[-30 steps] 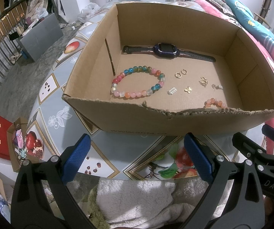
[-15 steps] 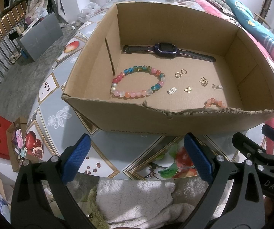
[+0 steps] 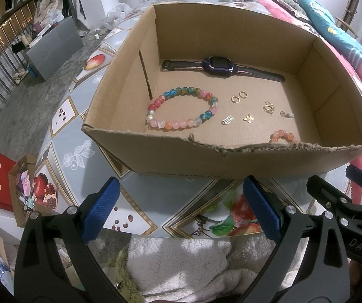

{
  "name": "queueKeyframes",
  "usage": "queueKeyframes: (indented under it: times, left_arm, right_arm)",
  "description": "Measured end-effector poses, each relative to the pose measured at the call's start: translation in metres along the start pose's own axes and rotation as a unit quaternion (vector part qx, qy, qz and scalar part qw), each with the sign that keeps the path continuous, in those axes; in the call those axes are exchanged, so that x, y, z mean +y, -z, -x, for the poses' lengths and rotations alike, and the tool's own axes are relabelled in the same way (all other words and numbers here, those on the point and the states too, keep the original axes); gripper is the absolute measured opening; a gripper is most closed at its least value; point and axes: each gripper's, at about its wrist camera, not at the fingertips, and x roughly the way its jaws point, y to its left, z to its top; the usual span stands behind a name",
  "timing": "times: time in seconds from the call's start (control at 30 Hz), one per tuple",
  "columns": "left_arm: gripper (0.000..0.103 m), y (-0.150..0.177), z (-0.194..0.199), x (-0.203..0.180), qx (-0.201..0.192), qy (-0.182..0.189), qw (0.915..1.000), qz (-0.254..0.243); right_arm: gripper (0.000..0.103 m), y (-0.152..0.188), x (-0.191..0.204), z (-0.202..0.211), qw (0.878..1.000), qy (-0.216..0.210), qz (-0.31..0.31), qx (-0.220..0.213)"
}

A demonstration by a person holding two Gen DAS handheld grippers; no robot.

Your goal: Organize jewelry

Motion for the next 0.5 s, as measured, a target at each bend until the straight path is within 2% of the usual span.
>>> queueKeyframes:
  times: [0.5]
  left_arm:
    - [0.094, -0.0003, 0.0000, 0.0005, 0.000, 0.000, 1.0000, 0.000]
  right_arm:
    - [0.096, 0.0009, -0.0001, 0.0003, 1.000, 0.001, 0.002, -0.001]
